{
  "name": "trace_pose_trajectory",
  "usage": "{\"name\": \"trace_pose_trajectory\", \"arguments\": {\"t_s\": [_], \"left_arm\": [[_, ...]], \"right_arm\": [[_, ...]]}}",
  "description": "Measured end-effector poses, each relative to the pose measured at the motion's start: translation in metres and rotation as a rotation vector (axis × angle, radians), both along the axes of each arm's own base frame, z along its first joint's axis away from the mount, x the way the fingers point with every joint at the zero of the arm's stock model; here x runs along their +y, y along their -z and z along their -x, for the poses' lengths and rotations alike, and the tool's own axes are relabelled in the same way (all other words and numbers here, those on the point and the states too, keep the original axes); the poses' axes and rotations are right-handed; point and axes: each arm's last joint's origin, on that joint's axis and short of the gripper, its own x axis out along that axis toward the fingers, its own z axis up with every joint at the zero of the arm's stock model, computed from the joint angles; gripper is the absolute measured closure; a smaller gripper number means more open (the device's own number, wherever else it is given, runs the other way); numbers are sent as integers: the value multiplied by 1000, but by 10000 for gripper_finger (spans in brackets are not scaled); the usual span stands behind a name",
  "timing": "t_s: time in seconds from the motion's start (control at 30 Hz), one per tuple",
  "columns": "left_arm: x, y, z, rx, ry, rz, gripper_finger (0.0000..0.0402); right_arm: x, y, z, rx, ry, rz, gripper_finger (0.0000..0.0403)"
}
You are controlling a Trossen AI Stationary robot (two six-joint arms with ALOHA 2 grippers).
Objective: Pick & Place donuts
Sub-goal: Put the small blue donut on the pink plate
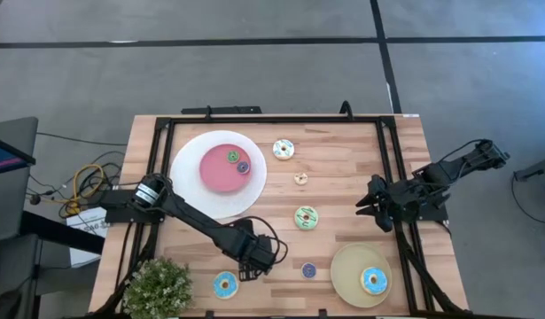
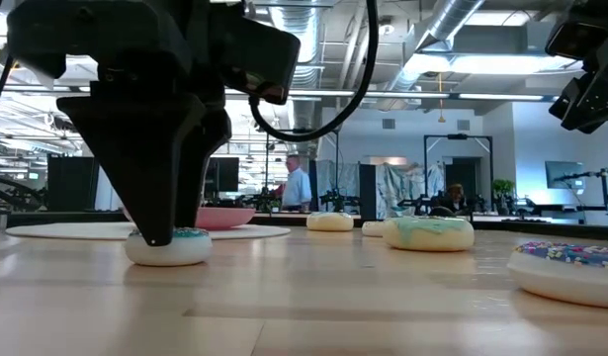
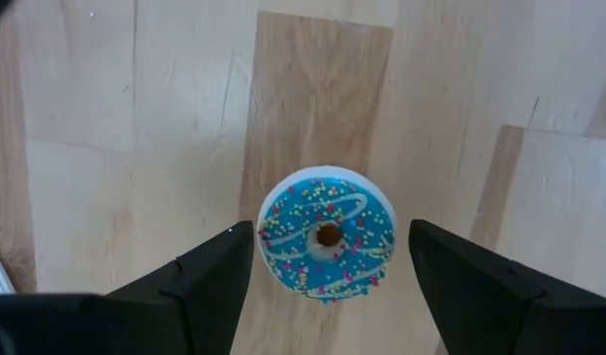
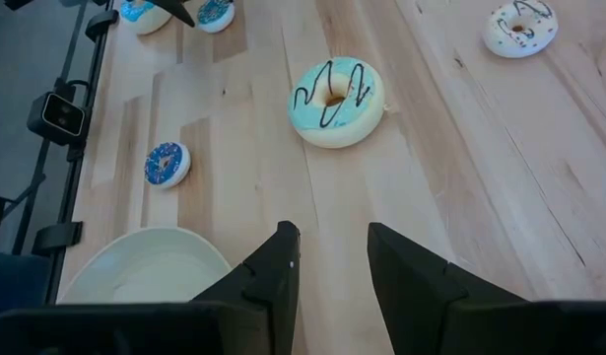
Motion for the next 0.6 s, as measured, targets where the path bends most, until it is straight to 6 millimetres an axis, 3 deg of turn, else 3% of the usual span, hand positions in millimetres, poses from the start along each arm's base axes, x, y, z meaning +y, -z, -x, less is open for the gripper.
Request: {"name": "trace_pose_trajectory", "arguments": {"t_s": [0.3, 0.6], "left_arm": [[-1, 0, 0, 3, 6, 4, 137], [-3, 20, -2, 64, -48, 30, 137]], "right_arm": [[0, 0, 0, 0, 0, -1, 290], [0, 0, 0, 1, 0, -3, 290]]}}
